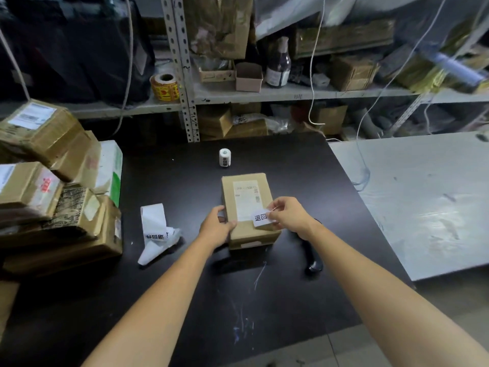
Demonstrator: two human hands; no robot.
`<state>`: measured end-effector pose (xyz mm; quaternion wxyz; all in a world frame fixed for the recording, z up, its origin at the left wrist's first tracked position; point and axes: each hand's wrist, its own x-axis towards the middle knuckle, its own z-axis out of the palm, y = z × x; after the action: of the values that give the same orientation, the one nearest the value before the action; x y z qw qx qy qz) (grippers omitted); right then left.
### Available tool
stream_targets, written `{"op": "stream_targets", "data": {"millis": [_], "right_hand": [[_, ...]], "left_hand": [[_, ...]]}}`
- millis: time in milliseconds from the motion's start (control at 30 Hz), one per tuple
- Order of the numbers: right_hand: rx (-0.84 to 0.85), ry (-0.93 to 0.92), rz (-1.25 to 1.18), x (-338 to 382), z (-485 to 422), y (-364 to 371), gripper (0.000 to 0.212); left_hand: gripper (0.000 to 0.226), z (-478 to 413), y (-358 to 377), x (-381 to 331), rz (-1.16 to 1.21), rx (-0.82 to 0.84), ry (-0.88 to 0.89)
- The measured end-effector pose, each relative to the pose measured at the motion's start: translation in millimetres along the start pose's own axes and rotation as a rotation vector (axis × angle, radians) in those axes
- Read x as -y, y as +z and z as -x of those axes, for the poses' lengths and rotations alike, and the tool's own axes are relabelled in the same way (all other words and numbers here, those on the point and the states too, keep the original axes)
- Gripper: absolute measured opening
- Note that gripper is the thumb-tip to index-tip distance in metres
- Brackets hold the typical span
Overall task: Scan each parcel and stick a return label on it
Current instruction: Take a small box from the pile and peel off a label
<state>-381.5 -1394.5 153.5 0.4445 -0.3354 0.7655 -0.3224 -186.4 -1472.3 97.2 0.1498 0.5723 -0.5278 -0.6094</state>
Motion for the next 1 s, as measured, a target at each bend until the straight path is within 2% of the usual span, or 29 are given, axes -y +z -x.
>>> {"op": "stream_targets", "data": {"millis": [133,333,467,533,600,633,800,900,1000], "right_hand": [[-0.073,0.023,0.042,-6.2,-2.9,9.3,0.011],[-0.133,-0.029,0.244,-9.3,-9.7,16.5,0.016],[-0.155,-0.099,0.514,-8.8,-12.7,15.6,0.026],[-0.190,-0.080,0.568,-10.7,-13.8,6.8,0.041],[-0.190,-0.019,0.494,-15.4,-13.8,-3.3,0.056],[-0.166,0.005,0.411,-17.9,-14.4,-6.6,0.057],[-0.060,0.100,-0.119,-24.0,-13.2,-5.3,0.032],[-0.049,0.118,-0.233,-18.4,-7.9,-6.0,0.030],[0.000,0.068,-0.279,-3.9,-3.6,-9.0,0.041]], "left_hand": [[0.062,2.5,-0.7,-1.2,0.015,0.005,-0.010],[0.058,6.4,-0.8,-4.3,0.059,0.029,-0.028],[0.058,6.6,-3.3,-5.7,0.064,0.042,-0.036],[0.059,6.8,-4.3,-7.2,0.056,0.051,-0.030],[0.059,8.2,-4.7,-9.0,0.054,0.063,-0.028],[0.061,8.7,-5.0,-9.2,0.059,0.070,-0.030],[0.068,9.9,-6.3,-8.5,0.128,0.114,-0.051],[0.066,16.1,-8.7,-11.2,0.162,0.109,-0.053],[0.062,27.6,-17.7,-19.3,0.205,0.040,-0.008]]}}
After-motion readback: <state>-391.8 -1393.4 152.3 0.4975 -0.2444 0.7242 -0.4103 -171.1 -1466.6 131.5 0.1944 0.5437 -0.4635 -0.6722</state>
